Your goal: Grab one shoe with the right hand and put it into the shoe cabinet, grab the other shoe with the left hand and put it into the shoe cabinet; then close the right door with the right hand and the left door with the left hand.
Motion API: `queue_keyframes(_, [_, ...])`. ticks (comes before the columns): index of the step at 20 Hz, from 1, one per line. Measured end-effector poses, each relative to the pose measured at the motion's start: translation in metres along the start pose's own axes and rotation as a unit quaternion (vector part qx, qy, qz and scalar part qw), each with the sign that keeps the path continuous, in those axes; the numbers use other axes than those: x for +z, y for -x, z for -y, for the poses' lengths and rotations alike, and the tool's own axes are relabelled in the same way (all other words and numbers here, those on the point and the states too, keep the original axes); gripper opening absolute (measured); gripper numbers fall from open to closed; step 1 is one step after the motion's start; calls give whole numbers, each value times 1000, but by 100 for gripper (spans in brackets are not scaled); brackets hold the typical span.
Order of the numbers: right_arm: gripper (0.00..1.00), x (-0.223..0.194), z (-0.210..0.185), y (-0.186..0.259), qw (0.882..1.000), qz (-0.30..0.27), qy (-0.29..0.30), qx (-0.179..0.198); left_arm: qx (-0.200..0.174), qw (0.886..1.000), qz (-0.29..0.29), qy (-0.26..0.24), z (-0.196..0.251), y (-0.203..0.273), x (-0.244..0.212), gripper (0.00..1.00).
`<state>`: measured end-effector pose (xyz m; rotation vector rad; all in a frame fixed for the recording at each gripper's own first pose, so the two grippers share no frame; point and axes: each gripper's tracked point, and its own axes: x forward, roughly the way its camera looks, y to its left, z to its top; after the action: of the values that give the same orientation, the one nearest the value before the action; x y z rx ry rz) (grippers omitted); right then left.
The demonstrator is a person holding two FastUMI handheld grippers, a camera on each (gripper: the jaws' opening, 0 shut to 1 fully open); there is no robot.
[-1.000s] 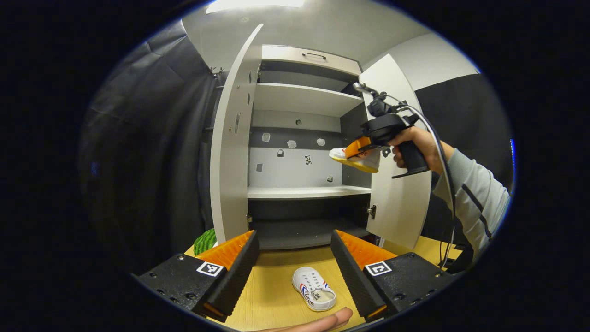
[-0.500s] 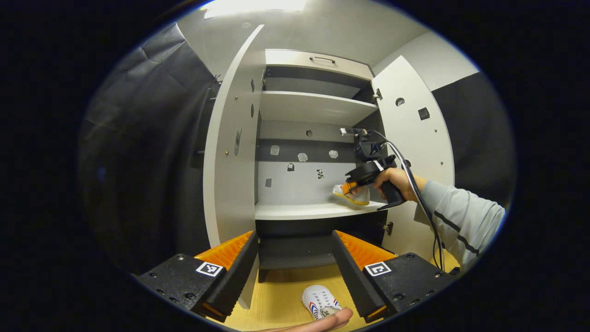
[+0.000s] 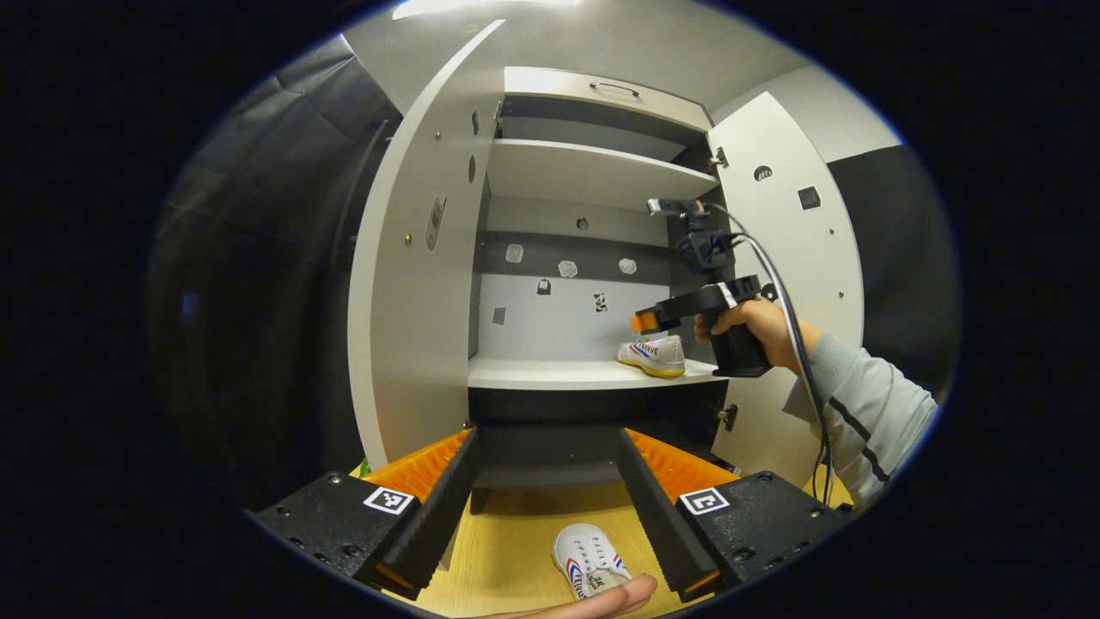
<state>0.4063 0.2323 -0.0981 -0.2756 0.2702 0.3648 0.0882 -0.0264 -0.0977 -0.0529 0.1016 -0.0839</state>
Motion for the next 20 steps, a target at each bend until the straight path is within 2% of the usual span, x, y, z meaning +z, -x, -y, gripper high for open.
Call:
queue_keyframes(4, [98, -7, 2, 69, 999, 29, -16, 0, -6, 999, -43, 19, 10, -5, -24, 97])
queue_keyframes(10, [99, -37, 22, 175, 996, 76, -11, -45, -26, 993, -112, 2, 38, -15, -96, 97])
queue_keyframes(12, [98, -53, 18, 201, 995, 87, -19, -42, -33, 988, -148, -3, 45, -18, -130, 97])
queue_keyframes(15, [99, -87, 20, 232, 995, 71, -55, -44, -37, 978, -203, -14, 46, -16, -181, 98])
queue_keyframes(17, [98, -101, 18, 248, 993, 64, -89, -38, -36, 970, -239, -8, 44, -17, -211, 98])
queue_keyframes(20, [99, -105, 12, 273, 987, 83, -133, -18, -37, 955, -293, 17, 42, -15, -255, 98])
